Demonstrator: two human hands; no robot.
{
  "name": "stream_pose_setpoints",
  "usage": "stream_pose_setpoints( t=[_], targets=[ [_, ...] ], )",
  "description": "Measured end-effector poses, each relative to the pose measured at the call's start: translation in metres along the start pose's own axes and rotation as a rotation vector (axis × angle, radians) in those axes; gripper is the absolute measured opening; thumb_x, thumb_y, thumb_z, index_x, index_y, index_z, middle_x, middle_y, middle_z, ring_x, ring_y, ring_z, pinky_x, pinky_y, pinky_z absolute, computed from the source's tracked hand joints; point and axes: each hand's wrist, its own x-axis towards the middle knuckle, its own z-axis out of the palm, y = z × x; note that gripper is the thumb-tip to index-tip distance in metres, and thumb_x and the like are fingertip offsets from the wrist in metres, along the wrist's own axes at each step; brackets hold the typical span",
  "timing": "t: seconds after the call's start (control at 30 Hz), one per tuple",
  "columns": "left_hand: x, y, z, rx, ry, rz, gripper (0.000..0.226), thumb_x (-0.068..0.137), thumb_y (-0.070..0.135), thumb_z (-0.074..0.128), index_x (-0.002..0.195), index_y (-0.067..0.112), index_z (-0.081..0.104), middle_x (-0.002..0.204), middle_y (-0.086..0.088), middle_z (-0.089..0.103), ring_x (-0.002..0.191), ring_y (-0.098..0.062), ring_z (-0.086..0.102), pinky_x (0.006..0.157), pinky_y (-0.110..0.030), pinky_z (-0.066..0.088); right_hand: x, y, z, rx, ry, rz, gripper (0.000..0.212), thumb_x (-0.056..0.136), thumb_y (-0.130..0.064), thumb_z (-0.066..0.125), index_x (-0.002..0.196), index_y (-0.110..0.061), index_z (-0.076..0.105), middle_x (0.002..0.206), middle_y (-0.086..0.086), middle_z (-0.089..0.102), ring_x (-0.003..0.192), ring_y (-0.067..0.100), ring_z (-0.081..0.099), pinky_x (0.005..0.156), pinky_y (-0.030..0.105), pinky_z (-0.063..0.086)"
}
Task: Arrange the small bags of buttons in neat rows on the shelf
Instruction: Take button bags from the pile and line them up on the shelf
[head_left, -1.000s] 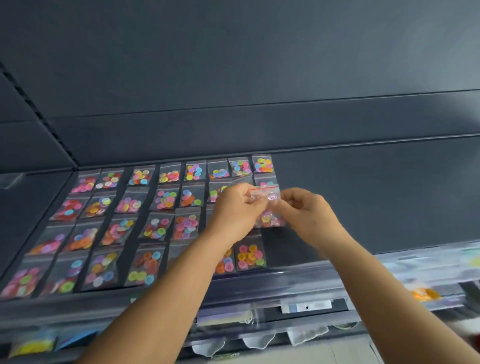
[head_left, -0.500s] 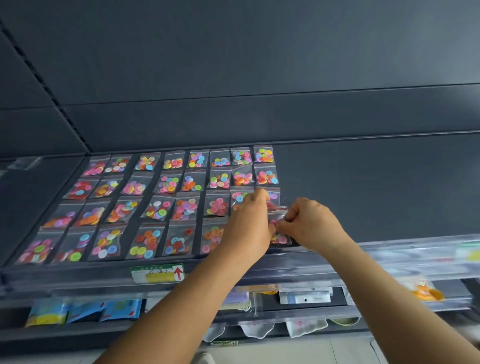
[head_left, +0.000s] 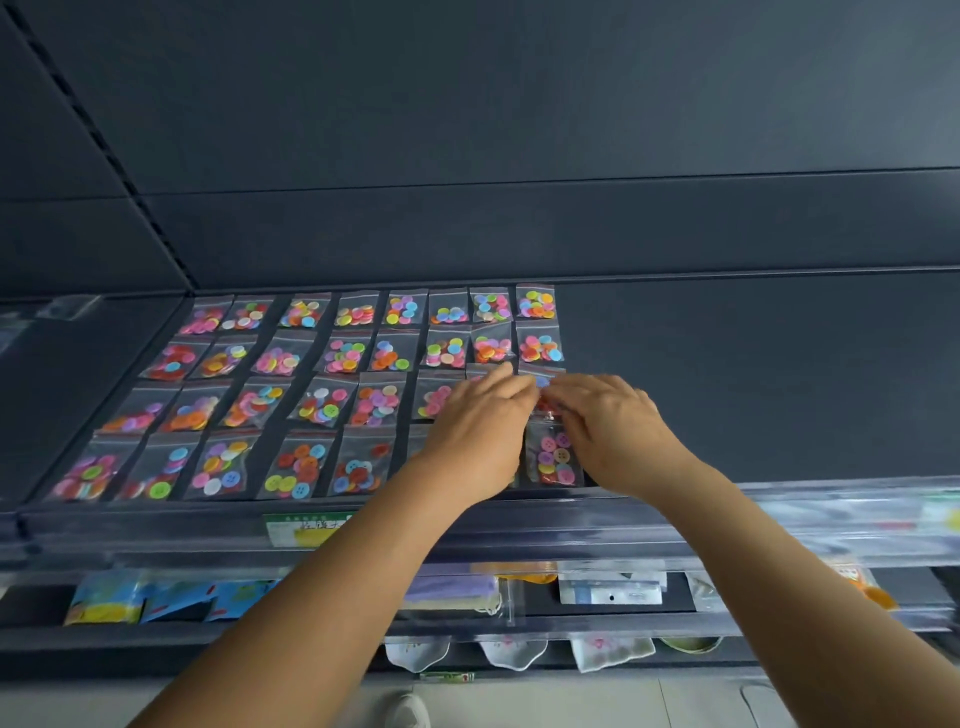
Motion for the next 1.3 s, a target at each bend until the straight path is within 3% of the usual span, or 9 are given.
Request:
stream_pose_setpoints(
  t=[0.2,0.47,0.6,0.7,0.87,1.13,1.3],
  targets=[
    [0.002,-0.003,0.005,0.001,-0.1,0.013,0.078,0.085,-0.012,0.042,0.152,0.018,0.015,0.161,0.004,0.004,0.147,-0.013,-0.004,0.117,-0.039,-0.002,0.003,0.006,0.001,-0.166,-0.076,0.027,0.043,0.1,-0.03,0.032,0.143,-0.03,0.035,0.15,-0.013,0.033,0.14,0.013,0.024,0.109,0.034,0.021],
    [0.001,-0.004,-0.001,-0.029,-0.142,0.017,0.078,0.087,-0.01,0.041,0.153,0.019,0.011,0.161,0.004,0.0,0.147,-0.013,-0.008,0.117,-0.044,-0.008,0.006,0.005,0.0,-0.205,-0.091,-0.006,0.044,0.099,-0.028,0.037,0.143,-0.029,0.034,0.15,-0.011,0.034,0.142,0.015,0.022,0.112,0.034,0.02],
    [-0.005,-0.002,-0.001,-0.087,-0.063,0.043,0.056,0.101,0.02,0.039,0.152,0.017,0.014,0.16,0.004,0.008,0.147,-0.012,-0.001,0.117,-0.039,-0.002,-0.001,0.002,0.0,-0.058,-0.024,-0.033,0.042,0.095,-0.028,0.045,0.137,-0.026,0.045,0.143,-0.009,0.045,0.137,0.014,0.033,0.11,0.033,0.024],
    [-0.01,0.002,0.002,-0.071,-0.078,0.059,0.057,0.1,0.038,0.039,0.15,0.017,0.021,0.16,0.004,0.012,0.147,-0.012,0.004,0.118,-0.039,0.001,-0.009,0.002,0.001,-0.008,-0.063,-0.046,0.044,0.091,-0.034,0.052,0.134,-0.026,0.047,0.139,-0.01,0.049,0.132,0.014,0.039,0.11,0.035,0.029],
    [-0.012,0.005,0.005,-0.073,-0.056,0.055,0.049,0.099,0.03,0.046,0.145,0.018,0.035,0.158,0.003,0.018,0.146,-0.015,0.009,0.117,-0.037,0.003,-0.012,-0.002,-0.002,0.044,-0.089,-0.024,0.045,0.091,-0.033,0.054,0.135,-0.027,0.046,0.138,-0.008,0.05,0.129,0.015,0.043,0.11,0.035,0.031],
    [-0.019,0.005,-0.002,-0.082,0.003,0.021,0.052,0.097,0.03,0.049,0.145,0.017,0.035,0.154,0.003,0.028,0.142,-0.016,0.021,0.115,-0.036,0.01,-0.012,-0.012,-0.005,0.073,-0.062,-0.022,0.04,0.088,-0.029,0.056,0.128,-0.026,0.05,0.126,-0.006,0.056,0.118,0.018,0.049,0.102,0.034,0.038],
    [-0.035,-0.013,-0.015,-0.092,0.087,-0.11,0.057,0.098,0.03,0.048,0.149,0.019,0.025,0.154,0.003,0.027,0.142,-0.016,0.021,0.116,-0.035,0.014,-0.003,-0.034,-0.006,-0.028,-0.031,-0.067,0.06,0.093,-0.037,0.052,0.146,-0.026,0.026,0.15,-0.006,0.034,0.138,0.017,0.03,0.112,0.033,0.023]
  ],
)
